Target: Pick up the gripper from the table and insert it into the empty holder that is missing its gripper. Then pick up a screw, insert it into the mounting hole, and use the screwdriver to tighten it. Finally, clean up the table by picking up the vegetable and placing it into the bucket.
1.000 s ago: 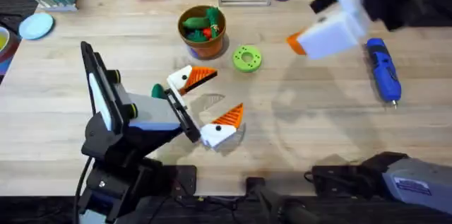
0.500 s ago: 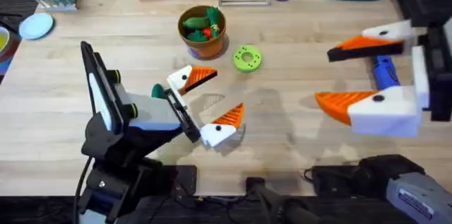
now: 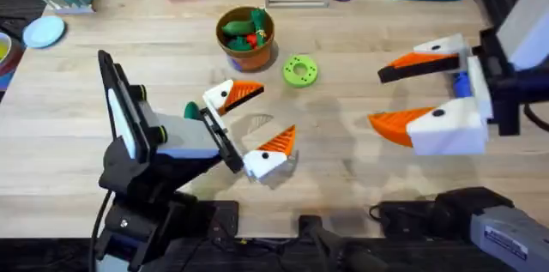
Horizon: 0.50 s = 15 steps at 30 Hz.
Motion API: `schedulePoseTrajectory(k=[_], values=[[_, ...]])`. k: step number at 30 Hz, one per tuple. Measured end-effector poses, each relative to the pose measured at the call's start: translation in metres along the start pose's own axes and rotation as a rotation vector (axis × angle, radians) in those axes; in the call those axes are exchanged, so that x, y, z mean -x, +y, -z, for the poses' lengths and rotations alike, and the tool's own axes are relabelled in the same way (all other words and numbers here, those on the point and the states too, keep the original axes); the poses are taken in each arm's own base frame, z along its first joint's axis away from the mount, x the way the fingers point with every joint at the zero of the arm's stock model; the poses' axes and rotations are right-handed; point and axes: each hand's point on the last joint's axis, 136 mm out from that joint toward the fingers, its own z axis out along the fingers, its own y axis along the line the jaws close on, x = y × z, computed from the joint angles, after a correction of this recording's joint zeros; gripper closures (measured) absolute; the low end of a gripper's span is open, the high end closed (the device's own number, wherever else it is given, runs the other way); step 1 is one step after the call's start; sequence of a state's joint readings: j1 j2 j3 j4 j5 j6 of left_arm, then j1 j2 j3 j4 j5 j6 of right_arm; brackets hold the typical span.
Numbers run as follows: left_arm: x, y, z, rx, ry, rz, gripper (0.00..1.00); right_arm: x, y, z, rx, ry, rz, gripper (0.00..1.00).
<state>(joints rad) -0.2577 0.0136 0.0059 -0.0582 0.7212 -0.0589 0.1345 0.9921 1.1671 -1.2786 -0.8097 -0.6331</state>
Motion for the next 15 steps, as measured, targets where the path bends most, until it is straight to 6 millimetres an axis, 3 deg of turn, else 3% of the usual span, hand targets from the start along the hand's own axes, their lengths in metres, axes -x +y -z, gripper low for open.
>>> schedulePoseTrajectory(k=[5, 8, 13, 15], values=[[-0.0001, 0.0000, 0.0000, 0.000, 0.000, 0.000, 0.032, -0.0012, -0.0067, -0.0054, 0.016, 0.022, -0.030, 0.009], [0.0000, 0.0001, 0.0000, 0.001, 0.000, -0.002, 0.314, -0.0015, -0.0077, -0.0063, 0.018, 0.025, -0.035, 0.009], [0.0001, 0.0002, 0.0000, 0.001, 0.000, -0.008, 0.958, -0.0016, -0.0075, -0.0062, 0.019, 0.026, -0.035, 0.008], [0.0001, 0.0004, 0.0000, 0.002, 0.000, -0.010, 0.992, -0.0016, -0.0075, -0.0062, 0.019, 0.026, -0.035, 0.009]])
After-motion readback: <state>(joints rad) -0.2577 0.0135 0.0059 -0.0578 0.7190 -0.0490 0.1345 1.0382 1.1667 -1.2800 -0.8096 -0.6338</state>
